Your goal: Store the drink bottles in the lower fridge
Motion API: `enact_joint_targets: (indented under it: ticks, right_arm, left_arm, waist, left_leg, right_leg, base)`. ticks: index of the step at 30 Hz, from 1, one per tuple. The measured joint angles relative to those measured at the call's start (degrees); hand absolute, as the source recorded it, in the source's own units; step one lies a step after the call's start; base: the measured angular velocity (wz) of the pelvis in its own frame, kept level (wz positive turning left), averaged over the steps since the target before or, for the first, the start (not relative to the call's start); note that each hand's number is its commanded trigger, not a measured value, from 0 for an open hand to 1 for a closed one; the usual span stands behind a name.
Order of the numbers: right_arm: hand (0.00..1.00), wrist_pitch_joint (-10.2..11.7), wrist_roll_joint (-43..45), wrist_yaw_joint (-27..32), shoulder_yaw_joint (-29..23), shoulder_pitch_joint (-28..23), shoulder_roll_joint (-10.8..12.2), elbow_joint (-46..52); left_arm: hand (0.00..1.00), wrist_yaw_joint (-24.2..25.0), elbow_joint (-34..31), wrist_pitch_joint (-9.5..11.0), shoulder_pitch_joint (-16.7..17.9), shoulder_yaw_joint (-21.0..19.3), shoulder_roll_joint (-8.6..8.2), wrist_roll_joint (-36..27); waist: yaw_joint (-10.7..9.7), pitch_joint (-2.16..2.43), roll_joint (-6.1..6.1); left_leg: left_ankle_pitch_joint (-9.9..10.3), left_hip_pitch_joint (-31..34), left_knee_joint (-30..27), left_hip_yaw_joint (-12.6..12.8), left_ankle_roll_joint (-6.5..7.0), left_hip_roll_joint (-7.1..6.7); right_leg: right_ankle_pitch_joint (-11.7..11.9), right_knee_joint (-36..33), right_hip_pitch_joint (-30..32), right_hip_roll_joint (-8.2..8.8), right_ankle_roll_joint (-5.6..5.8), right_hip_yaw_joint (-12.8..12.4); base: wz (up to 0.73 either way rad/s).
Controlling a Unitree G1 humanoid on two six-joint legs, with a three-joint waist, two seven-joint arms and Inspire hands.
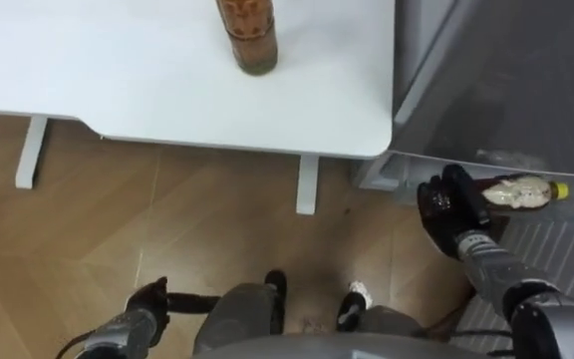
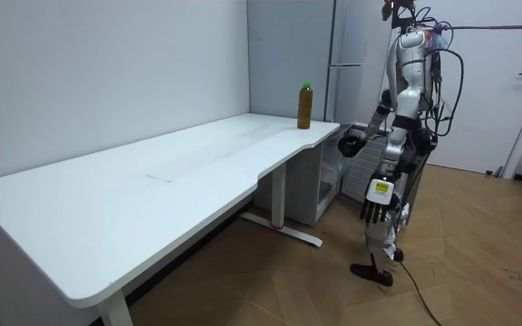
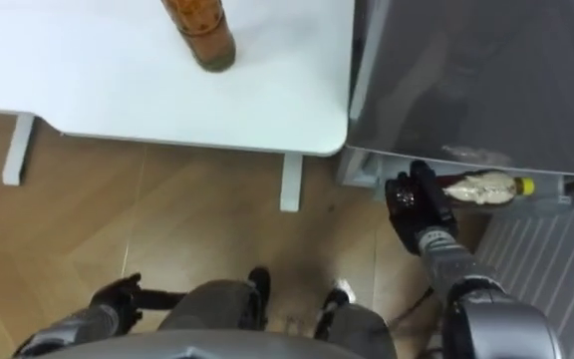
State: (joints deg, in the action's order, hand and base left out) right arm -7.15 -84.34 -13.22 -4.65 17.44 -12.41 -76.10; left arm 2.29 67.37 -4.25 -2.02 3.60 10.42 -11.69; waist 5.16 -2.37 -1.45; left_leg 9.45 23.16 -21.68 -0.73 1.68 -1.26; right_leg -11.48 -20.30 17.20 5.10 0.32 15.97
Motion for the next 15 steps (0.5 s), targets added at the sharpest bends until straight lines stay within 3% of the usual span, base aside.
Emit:
enact_joint_targets:
  ticks: [2,7,15]
  right_arm:
    - [1.00,-0.42,1.35,0.08,-0.03,1.92,-0.74,-0.65]
    - [1.00,-1.37,1.45,1.25,-0.08,5.69,-2.60,-2.63]
    - [1.00,-1.66,1.37,5.11,-0.39,11.33,-7.13,-3.02]
  left_arm:
    - [0.00,0.69,1.80,0.20,-2.10,0.01,-0.04,0.05]
    - [0.00,1.21,2.31,0.56,-3.35,2.02,0.93,-0.07]
    - [0.00,-0.17,2.30,0.90,-4.45,5.80,2.06,-2.86]
  waist:
    - [-0.07,-0.35,0.29]
    - [0.03,-0.69,0.68]
    - [-0.01,-0.85,0.93]
  left_leg:
    - [-1.00,2.88,-0.14,0.39,0.51,-0.61]
    - [-1.76,7.43,-1.89,0.59,0.88,-1.48]
    - [-1.99,13.36,-5.26,0.73,1.27,-2.45]
  right_leg:
    - [-0.69,-2.89,4.01,1.27,0.10,-0.28]
    - [-1.03,-6.34,9.35,2.22,0.21,-1.12]
    - [-2.26,-11.38,16.01,3.77,0.30,-1.84]
  base:
    - [0.05]
    - [0.03]
    - [0.02]
